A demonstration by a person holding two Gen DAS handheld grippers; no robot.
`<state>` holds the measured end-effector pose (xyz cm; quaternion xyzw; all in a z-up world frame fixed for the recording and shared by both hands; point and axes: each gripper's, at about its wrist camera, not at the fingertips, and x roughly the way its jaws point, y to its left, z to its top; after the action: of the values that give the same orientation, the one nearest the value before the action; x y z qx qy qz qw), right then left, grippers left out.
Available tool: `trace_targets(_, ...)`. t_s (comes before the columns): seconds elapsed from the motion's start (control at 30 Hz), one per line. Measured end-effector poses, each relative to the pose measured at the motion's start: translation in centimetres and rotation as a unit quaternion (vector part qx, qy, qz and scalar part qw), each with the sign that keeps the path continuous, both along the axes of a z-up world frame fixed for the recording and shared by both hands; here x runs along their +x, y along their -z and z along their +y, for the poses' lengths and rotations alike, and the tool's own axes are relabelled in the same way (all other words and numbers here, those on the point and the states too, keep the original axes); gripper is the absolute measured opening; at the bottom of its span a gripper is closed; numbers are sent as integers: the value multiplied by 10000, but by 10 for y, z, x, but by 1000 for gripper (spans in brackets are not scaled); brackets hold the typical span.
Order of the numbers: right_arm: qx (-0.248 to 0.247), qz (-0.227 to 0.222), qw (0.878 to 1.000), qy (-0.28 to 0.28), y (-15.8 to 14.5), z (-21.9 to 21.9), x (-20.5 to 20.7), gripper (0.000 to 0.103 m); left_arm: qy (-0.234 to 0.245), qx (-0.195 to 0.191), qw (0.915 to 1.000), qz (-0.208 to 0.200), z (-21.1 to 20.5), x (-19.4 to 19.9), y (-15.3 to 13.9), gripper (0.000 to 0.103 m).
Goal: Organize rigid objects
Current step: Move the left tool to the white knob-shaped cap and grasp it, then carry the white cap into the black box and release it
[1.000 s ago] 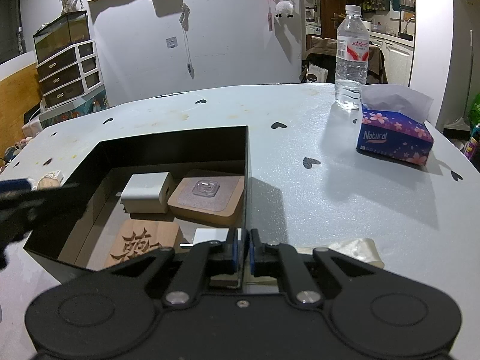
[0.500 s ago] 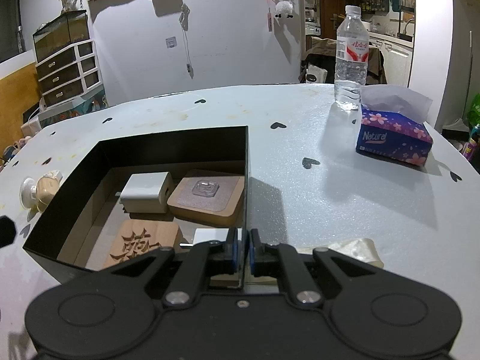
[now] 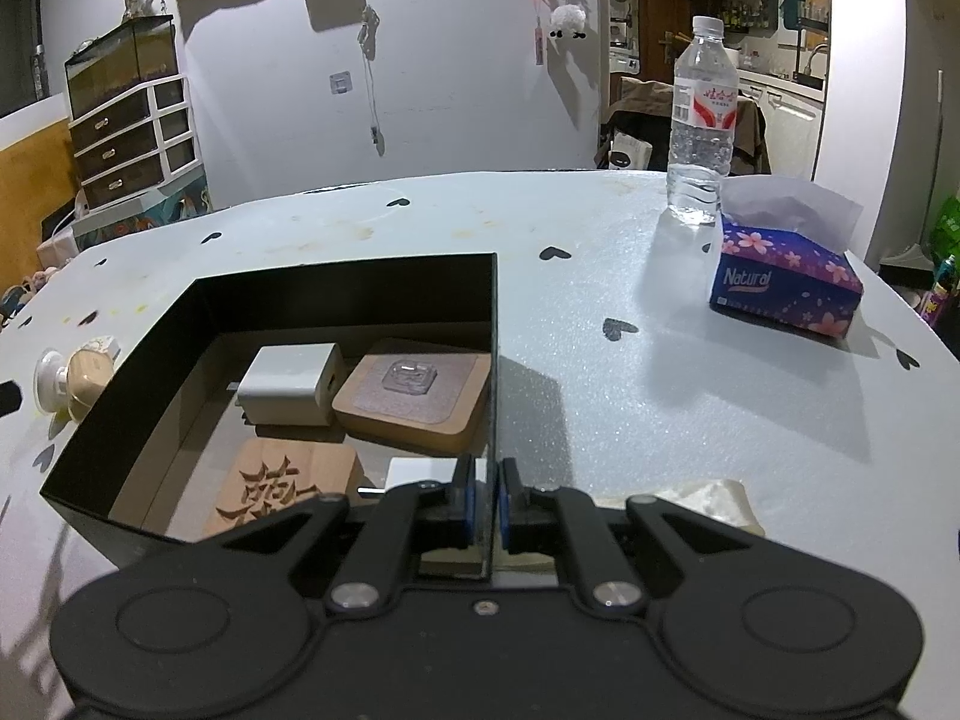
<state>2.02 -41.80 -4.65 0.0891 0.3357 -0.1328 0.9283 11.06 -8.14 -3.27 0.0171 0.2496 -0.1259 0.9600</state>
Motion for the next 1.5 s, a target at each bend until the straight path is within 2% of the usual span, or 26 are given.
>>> trace_targets(0.13, -1, -1, 10000, 1, 0, 0, 0, 8, -274, -57, 9995, 140, 4, 24, 6, 60)
trace_targets(0.3, 0, -1, 10000, -10, 0, 1, 0, 8, -440, -228, 9981, 357, 7, 49, 16, 45)
trace_targets(0.33, 5, -1, 10000, -15, 0, 1, 0, 8, -484, -277, 9976, 411, 9, 53, 18, 38)
trace_targets(0.43, 27, -12, 10000, -29, 0, -1, 0, 8, -561, -673, 9944, 599, 19, 62, 22, 19)
trace_targets(0.5, 44, -23, 10000, -33, 0, -1, 0, 8, -585, -1021, 9903, 740, 28, 63, 23, 17)
trace_targets(0.57, 41, -24, 10000, -31, 1, -2, 0, 8, -587, -1446, 9837, 892, 40, 63, 24, 15)
trace_targets(0.7, 39, -26, 10000, -32, 1, -1, 0, 9, -617, -2493, 9582, 1259, 72, 62, 29, 13)
trace_targets(0.77, 31, -25, 10000, -32, 1, -2, 0, 9, -685, -2771, 9495, 1300, 86, 60, 31, 12)
trace_targets(0.83, 24, -23, 10000, -31, 1, -2, 0, 9, -797, -2872, 9456, 1301, 97, 57, 32, 12)
trace_targets(0.93, 30, -26, 10000, -30, 1, -2, 0, 9, -1015, -2798, 9458, 1301, 109, 52, 34, 15)
trace_targets(1.0, 30, -26, 10000, -31, 1, -2, 0, 9, -1168, -2739, 9446, 1379, 116, 48, 36, 21)
trace_targets(1.03, 28, -26, 10000, -32, 1, -2, 0, 9, -1217, -2665, 9457, 1405, 119, 47, 37, 27)
trace_targets(1.07, 28, -26, 10000, -31, 1, -2, 0, 9, -1289, -2527, 9489, 1384, 122, 45, 38, 30)
trace_targets(1.13, 16, -27, 10000, -31, 0, -1, 0, 10, -1346, -2160, 9603, 1142, 121, 39, 36, 36)
trace_targets(1.2, 0, -26, 10000, -28, 0, -1, 1, 10, -1425, -1438, 9761, 796, 111, 33, 30, 39)
trace_targets(1.27, -19, -26, 10000, -25, 0, 0, 1, 10, -1284, -836, 9870, 485, 98, 29, 26, 39)
trace_targets(1.37, -38, -28, 10000, -19, 0, 1, 1, 10, -993, -455, 9936, 300, 84, 29, 23, 40)
trace_targets(1.5, -42, -28, 10000, -23, 0, 2, 1, 11, -811, -178, 9962, 267, 68, 37, 22, 40)
